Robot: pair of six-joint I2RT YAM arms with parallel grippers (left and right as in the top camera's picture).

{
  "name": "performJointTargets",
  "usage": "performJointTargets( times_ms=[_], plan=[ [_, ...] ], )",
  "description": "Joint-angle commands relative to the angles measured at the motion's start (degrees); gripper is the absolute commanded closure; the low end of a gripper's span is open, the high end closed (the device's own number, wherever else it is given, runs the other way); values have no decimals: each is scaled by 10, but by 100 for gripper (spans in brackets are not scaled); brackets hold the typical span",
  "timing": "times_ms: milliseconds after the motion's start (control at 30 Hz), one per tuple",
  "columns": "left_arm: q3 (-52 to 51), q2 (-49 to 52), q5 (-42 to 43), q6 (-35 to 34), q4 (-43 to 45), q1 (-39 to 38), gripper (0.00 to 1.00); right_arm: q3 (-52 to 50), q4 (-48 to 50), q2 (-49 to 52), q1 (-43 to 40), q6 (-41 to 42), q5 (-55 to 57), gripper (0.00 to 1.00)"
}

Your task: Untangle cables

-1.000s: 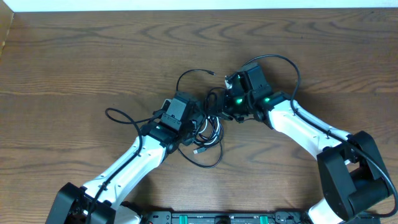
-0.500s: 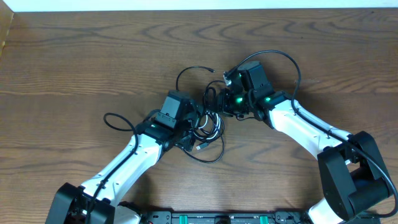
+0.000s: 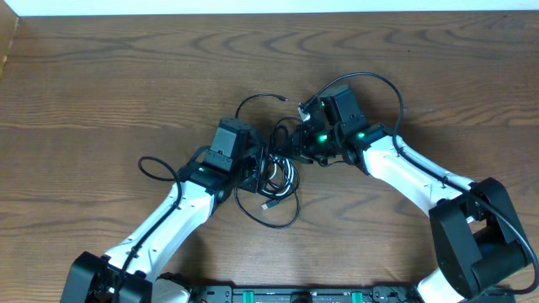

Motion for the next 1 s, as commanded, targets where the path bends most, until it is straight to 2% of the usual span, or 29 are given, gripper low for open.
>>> performJointTargets(
  times_ms=[0,67,167,300,467,533,567,767,967],
  plan=[
    [5,-8,-31,-6,-2,2,69,7,4,-5,3,15,-25,99],
    [5,-8,-40,-6,-2,2,78,7,4,-5,3,15,-26,99],
    [5,-8,-55,-5,-3,2,85,7,4,-5,3,15,-28,99],
    [5,-8,-78,1,-5,2,85,7,4,-5,3,14,-28,99],
    [5,-7,-110,71,-5,2,85,7,4,-5,3,14,-28,99],
    [5,-7,-119,101,-4,2,93,7,4,-5,3,14,-27,99],
    [5,-7,-120,114,-3,2,92,7,4,-5,3,14,-27,98],
    [5,-5,-120,139,11,2,92,7,4,-5,3,7,-20,73],
    [5,-5,-120,185,28,2,93,7,-1,-5,3,5,8,69]
  ],
)
